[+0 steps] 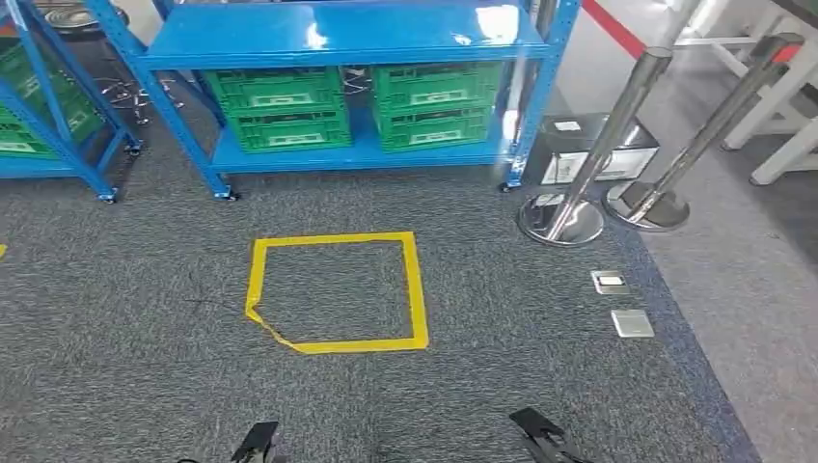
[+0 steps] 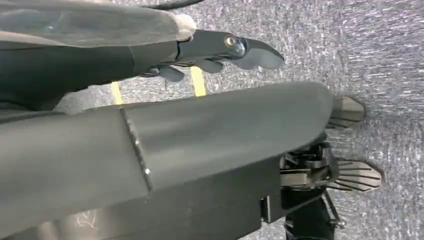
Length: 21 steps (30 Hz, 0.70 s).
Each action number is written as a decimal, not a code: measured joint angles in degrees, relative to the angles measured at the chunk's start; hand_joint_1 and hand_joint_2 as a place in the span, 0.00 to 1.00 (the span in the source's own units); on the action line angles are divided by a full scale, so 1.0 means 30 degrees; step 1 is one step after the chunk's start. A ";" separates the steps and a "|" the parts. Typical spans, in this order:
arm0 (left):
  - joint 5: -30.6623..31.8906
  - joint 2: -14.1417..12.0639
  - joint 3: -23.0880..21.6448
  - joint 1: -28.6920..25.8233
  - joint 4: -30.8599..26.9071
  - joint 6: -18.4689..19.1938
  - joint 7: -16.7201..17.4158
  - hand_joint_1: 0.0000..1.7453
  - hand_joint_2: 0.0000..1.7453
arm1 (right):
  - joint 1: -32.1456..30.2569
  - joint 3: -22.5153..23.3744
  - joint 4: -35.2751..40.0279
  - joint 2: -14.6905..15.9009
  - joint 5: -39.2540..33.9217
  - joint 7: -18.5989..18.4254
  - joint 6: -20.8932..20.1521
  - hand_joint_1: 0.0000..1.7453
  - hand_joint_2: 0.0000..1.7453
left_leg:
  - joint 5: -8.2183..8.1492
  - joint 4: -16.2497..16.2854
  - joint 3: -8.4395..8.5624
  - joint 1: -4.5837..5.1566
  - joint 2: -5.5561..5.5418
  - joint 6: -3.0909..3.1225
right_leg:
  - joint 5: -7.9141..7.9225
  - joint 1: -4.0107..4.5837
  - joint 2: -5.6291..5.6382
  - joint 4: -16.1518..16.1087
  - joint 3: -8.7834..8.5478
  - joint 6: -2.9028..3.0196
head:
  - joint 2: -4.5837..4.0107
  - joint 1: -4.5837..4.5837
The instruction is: Take the parts from the cabinet and place them on the table.
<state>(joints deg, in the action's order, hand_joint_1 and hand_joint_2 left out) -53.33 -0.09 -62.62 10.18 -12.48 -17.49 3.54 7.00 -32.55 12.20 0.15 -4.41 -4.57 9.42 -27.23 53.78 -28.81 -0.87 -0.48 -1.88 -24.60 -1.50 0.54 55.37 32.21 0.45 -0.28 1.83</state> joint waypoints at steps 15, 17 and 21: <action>-0.0036 -0.0058 0.0000 0.0000 0.0000 0.0204 0.0401 0.00 0.00 | 0.0093 -0.0262 0.0007 0.0029 0.0007 -0.0102 -0.0051 0.00 0.00 | -0.0120 -0.1478 0.1299 0.0014 0.0024 0.1185 | 0.0207 -0.0095 -0.0104 0.0237 0.0149 -0.1314 | -0.0007 -0.0358; -0.0029 -0.0066 0.0000 -0.0009 0.0000 0.0204 0.0437 0.00 0.00 | 0.0187 -0.0277 0.0007 0.0029 0.0000 -0.0088 -0.0036 0.00 0.00 | -0.0236 -0.1558 0.1583 -0.0051 0.0074 0.1163 | -0.1050 -0.0027 -0.0052 0.3098 0.1698 -0.0980 | 0.0000 -0.0393; -0.0029 -0.0029 0.0000 -0.0104 0.0000 0.0226 0.0539 0.00 0.00 | 0.0019 -0.0423 0.0007 0.0037 0.0007 -0.0102 -0.0058 0.00 0.00 | -0.0740 -0.1527 0.2246 -0.0296 -0.0025 0.0603 | -0.0504 -0.0316 -0.0125 0.4381 0.2992 -0.1350 | 0.0000 -0.0437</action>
<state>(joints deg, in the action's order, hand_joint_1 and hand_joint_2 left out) -53.42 -0.17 -62.62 9.87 -12.48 -16.81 5.16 7.05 -33.81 12.22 0.26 -4.39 -4.87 9.25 -29.45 49.20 -22.07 -1.76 -0.55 -0.08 -26.11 -2.44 0.17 68.51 41.18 -3.60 -0.28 0.52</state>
